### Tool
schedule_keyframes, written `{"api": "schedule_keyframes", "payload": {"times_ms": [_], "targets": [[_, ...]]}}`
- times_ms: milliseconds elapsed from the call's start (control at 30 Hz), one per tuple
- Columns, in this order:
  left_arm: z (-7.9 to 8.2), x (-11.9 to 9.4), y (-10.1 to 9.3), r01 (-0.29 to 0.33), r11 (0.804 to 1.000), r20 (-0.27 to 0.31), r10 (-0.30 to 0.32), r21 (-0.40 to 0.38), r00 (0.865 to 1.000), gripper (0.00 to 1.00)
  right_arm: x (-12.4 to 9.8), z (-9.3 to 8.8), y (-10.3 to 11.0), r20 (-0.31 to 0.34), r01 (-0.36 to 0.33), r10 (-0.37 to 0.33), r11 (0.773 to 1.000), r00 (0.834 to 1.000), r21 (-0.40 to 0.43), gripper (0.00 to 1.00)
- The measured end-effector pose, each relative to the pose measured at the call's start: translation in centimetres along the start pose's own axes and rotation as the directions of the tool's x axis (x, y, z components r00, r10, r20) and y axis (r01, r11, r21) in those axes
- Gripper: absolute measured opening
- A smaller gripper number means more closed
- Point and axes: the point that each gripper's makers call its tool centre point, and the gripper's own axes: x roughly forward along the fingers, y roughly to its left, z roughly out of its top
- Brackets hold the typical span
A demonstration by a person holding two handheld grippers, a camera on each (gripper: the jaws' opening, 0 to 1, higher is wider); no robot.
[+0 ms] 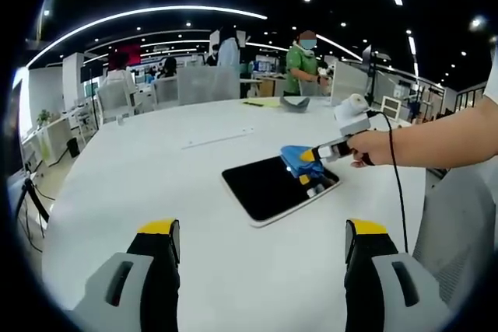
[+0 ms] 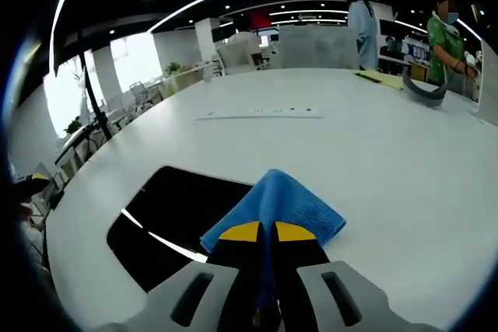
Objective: Wipe the mirror surface with the cleaning cloth until all visible marks leave the cleaned area.
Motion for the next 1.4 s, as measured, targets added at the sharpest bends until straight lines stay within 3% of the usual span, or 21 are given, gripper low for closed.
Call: {"api": "schedule_keyframes", "payload": {"times_ms": [1400], "targets": [[0.4,-1.1,-0.2,-0.018,1.000,0.023,0.018,0.003,1.000,0.88,-1.8,-1.4,0.3,0.020,0.002,-0.002,1.000,1.000,0.026,0.01]]}}
